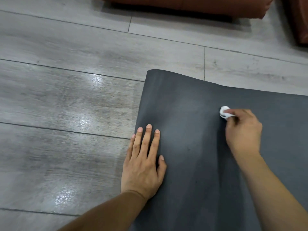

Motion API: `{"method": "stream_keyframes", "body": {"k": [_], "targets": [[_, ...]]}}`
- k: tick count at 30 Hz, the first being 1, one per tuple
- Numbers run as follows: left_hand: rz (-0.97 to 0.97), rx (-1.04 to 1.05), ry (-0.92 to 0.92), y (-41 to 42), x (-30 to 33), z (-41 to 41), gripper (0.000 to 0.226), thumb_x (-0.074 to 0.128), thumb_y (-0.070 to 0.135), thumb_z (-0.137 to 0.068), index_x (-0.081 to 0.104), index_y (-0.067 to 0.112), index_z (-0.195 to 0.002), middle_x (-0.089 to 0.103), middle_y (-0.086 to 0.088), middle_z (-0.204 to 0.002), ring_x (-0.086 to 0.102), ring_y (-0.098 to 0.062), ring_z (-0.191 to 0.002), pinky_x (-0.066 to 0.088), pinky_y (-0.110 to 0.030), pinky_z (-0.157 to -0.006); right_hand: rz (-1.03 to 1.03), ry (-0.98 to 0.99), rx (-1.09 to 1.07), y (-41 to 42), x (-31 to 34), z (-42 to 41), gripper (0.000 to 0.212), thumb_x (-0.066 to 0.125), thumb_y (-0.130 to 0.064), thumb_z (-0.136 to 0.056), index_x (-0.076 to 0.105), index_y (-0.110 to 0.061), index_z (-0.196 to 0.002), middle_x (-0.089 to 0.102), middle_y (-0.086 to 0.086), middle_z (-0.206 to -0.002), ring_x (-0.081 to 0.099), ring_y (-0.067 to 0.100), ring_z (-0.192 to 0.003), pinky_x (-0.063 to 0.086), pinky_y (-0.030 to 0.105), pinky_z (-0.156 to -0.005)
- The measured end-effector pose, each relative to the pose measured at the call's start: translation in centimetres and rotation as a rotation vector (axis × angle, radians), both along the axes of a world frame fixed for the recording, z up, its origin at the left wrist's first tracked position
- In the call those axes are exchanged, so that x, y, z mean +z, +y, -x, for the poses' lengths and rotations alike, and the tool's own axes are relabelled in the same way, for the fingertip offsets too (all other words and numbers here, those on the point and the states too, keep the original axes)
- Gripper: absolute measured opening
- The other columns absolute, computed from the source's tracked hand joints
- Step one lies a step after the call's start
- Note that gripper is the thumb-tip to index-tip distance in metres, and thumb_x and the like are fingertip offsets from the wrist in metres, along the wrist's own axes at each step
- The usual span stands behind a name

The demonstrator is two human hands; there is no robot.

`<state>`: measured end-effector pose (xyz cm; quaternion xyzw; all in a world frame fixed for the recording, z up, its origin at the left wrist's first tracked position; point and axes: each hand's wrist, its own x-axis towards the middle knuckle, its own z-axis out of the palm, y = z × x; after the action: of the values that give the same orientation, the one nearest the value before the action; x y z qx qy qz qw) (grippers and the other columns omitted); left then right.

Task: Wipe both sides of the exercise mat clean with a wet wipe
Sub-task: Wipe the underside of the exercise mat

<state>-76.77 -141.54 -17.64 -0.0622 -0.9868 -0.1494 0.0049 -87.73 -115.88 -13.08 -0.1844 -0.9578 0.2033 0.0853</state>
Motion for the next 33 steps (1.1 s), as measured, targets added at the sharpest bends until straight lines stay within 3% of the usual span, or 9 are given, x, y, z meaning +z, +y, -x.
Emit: {"method": "stream_keyframes", "body": {"k": [3,8,12,16,20,25,27,30,33], "targets": [[0.006,0.0,0.003,0.1,0.0,0.1,0.07,0.04,0.036,-0.096,0.031,0.013,-0.161,0.02,-0.009,-0.171,0.013,-0.028,-0.159,0.017,-0.047,-0.127,0.113,0.011,-0.096,-2.6,0.1,0.2,0.03,0.053,-0.006,-0.084,0.076,-0.02,-0.097,0.067,0.004,-0.1,0.065,0.028,-0.093,0.048,0.032,-0.088],[-0.036,0.004,0.041,0.0,-0.2,-0.1,0.066,0.043,0.035,-0.096,0.04,0.009,-0.156,0.032,-0.016,-0.165,0.018,-0.03,-0.157,0.016,-0.046,-0.126,0.199,-0.028,0.664,-16.8,0.0,1.3,0.023,0.058,-0.005,-0.083,0.075,-0.017,-0.092,0.065,0.001,-0.096,0.059,0.022,-0.092,0.043,0.032,-0.097],[-0.067,-0.007,0.049,-0.2,-0.3,0.4,0.065,0.043,0.034,-0.095,0.042,0.007,-0.154,0.035,-0.019,-0.163,0.02,-0.031,-0.157,0.019,-0.047,-0.127,-0.001,-0.007,0.975,-16.9,0.2,1.8,0.017,0.058,-0.007,-0.082,0.071,-0.017,-0.085,0.062,0.0,-0.089,0.054,0.021,-0.086,0.047,0.032,-0.078],[-0.043,-0.006,0.023,-0.2,-0.2,0.2,0.068,0.039,0.036,-0.096,0.034,0.014,-0.16,0.025,-0.009,-0.169,0.014,-0.028,-0.159,0.021,-0.049,-0.127,-0.025,0.096,0.578,-7.8,-0.5,-0.1,0.017,0.061,0.0,-0.079,0.071,-0.015,-0.081,0.068,0.003,-0.09,0.06,0.028,-0.084,0.039,0.022,-0.083],[-0.048,-0.005,0.018,0.1,-0.3,0.3,0.067,0.039,0.037,-0.097,0.033,0.015,-0.161,0.024,-0.008,-0.17,0.013,-0.028,-0.159,0.022,-0.05,-0.127,-0.006,0.018,0.08,0.5,0.0,-3.1,0.024,0.057,-0.002,-0.087,0.075,-0.016,-0.096,0.068,0.005,-0.107,0.062,0.03,-0.102,0.042,0.027,-0.092],[-0.06,-0.003,-0.002,-0.1,-0.3,0.1,0.067,0.037,0.036,-0.097,0.034,0.014,-0.16,0.024,-0.009,-0.169,0.014,-0.028,-0.159,0.021,-0.05,-0.127,0.229,0.053,-0.155,-4.5,-0.4,-2.5,0.027,0.059,-0.003,-0.084,0.077,-0.017,-0.096,0.071,0.007,-0.102,0.065,0.028,-0.099,0.041,0.022,-0.092],[-0.139,-0.011,-0.006,-0.4,0.1,0.1,0.066,0.036,0.032,-0.096,0.037,0.011,-0.158,0.027,-0.01,-0.168,0.017,-0.029,-0.158,0.022,-0.049,-0.126,0.336,0.024,0.01,-10.3,-0.1,-2.3,0.03,0.058,0.0,-0.082,0.077,-0.019,-0.093,0.071,0.003,-0.101,0.066,0.024,-0.096,0.042,0.017,-0.09],[-0.325,0.072,0.035,-1.9,1.8,-1.1,0.056,0.043,0.028,-0.093,0.051,0.005,-0.143,0.046,-0.014,-0.152,0.043,-0.033,-0.139,0.033,-0.044,-0.115,0.393,-0.077,0.444,-18.1,0.9,-3.6,0.032,0.054,-0.002,-0.083,0.077,-0.021,-0.095,0.068,-0.004,-0.103,0.062,0.017,-0.099,0.045,0.026,-0.095],[-0.255,0.043,0.004,-3.2,3.0,-6.2,0.056,0.044,0.036,-0.094,0.052,0.011,-0.144,0.049,-0.007,-0.15,0.054,-0.03,-0.126,0.04,-0.038,-0.106,0.268,-0.111,0.735,-18.3,1.1,-4.4,0.028,0.056,-0.001,-0.085,0.076,-0.015,-0.099,0.066,0.0,-0.106,0.056,0.022,-0.103,0.043,0.031,-0.094]]}}
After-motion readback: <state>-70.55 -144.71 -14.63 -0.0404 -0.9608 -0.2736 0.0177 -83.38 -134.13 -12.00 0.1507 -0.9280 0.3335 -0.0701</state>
